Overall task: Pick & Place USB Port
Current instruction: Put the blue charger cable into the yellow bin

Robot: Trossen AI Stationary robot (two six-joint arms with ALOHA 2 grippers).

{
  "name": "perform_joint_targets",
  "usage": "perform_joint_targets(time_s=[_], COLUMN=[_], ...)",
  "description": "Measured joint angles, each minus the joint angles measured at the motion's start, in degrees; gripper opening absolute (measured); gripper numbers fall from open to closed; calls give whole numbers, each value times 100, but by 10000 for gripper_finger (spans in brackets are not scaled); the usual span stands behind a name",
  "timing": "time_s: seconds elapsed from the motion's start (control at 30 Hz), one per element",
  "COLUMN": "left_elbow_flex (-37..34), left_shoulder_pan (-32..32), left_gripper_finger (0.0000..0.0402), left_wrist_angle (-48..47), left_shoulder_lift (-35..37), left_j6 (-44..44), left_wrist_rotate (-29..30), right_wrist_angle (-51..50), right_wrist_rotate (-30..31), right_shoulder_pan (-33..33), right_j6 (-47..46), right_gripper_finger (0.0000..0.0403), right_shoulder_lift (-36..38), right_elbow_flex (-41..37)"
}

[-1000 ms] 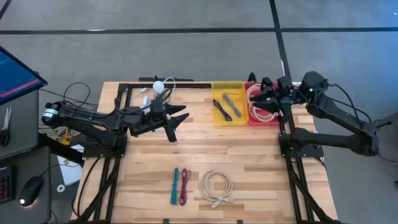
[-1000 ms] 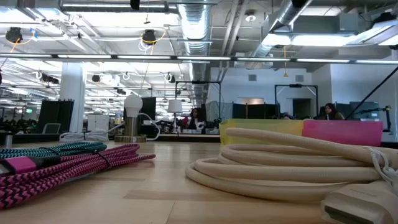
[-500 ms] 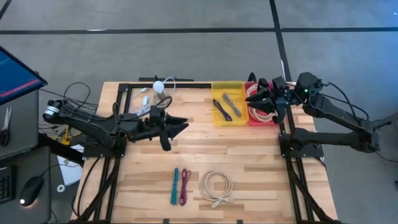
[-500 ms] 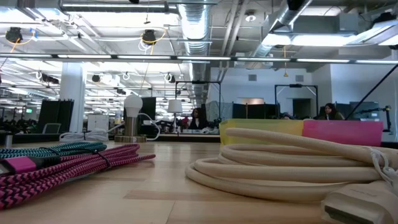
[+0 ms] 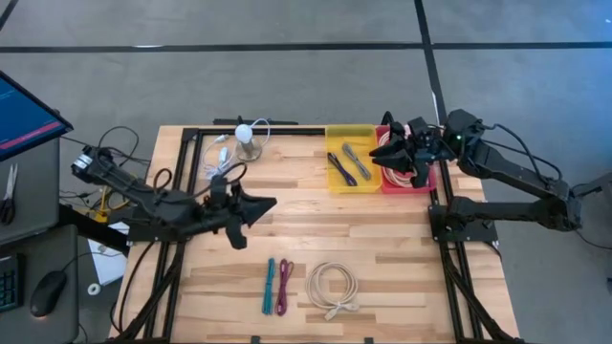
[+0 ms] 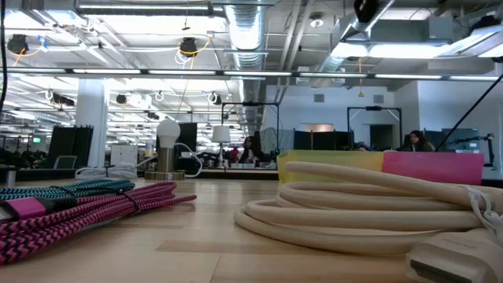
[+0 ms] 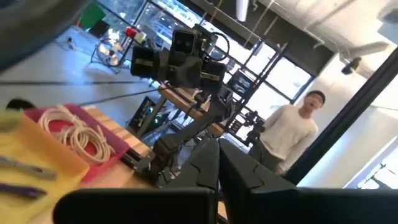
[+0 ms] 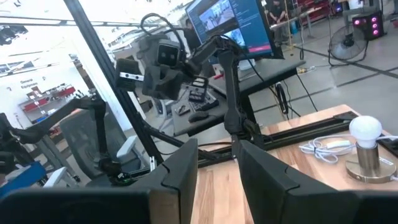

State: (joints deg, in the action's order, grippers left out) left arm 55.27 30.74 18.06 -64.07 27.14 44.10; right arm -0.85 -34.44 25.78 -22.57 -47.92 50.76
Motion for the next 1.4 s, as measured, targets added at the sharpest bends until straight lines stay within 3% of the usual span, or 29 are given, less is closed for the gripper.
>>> perform_joint_targets(time_s=[0.37, 0.53, 1.03, 1.2, 1.4], left_elbow_flex=[9, 9, 7, 7, 7], left_shoulder_pan=[1054, 1181, 1011, 759, 448], left_gripper_finger=[4, 4, 3, 3, 3], left_wrist_angle=[-374, -804, -3561, -3953, -4063], left_shoulder_lift=[-125, -287, -881, -1097, -1547], left_j6=[1395, 2406, 6212, 6531, 6534], left_wrist_rotate=[1269, 1237, -1580, -2019, -3072], right_wrist_angle=[-59, -97, -394, -410, -517], right_wrist_rotate=[1, 2, 2, 2, 157], right_shoulder_pan=[91, 162, 243, 244, 243], right_j6=[45, 54, 57, 55, 50], right_gripper_finger=[108, 108, 108, 108, 108], right_shoulder_lift=[-2, -4, -9, -9, -9], right_elbow_flex=[0, 0, 0, 0, 0])
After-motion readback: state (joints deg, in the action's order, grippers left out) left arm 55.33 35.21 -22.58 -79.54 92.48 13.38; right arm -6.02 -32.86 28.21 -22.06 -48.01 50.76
